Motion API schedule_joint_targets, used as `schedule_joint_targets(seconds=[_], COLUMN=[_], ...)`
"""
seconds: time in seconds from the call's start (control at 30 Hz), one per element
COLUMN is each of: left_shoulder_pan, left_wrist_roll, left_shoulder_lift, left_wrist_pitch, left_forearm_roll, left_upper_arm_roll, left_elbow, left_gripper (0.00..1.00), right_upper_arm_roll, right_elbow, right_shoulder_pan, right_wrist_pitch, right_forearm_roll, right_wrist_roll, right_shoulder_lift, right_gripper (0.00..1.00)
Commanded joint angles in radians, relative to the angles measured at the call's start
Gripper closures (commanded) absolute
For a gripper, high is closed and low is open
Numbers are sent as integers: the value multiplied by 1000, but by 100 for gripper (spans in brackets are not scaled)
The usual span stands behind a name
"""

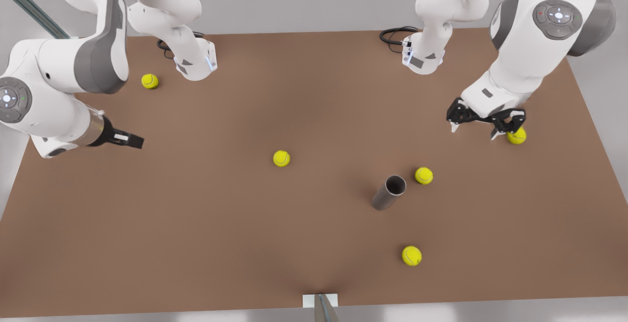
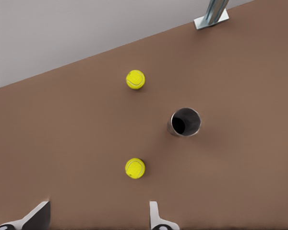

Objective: Put the tennis tube upright

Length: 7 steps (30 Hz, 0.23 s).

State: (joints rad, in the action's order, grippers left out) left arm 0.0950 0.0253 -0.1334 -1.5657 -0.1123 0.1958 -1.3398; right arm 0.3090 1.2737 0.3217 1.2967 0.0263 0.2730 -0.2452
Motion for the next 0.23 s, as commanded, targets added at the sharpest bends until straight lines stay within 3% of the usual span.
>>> schedule_joint_targets(seconds=[0.0, 0.2], left_shoulder_pan=[-8, -8], left_wrist_roll=[-76, -91], left_shoulder_lift=[-3, -46], left_wrist_pitch=[23, 1], left_forearm_roll=[-12, -10], left_upper_arm_roll=[4, 4], left_elbow=[-9, -9], left_gripper=[0, 0], right_upper_arm_roll=[-5, -7], right_elbow=[15, 27], right_shoulder_pan=[-9, -7], right_wrist_pitch=[10, 27], right_forearm_roll=[-6, -9], right_wrist_roll=[-32, -34], right_shoulder_lift=[15, 17], right_gripper=[0, 0])
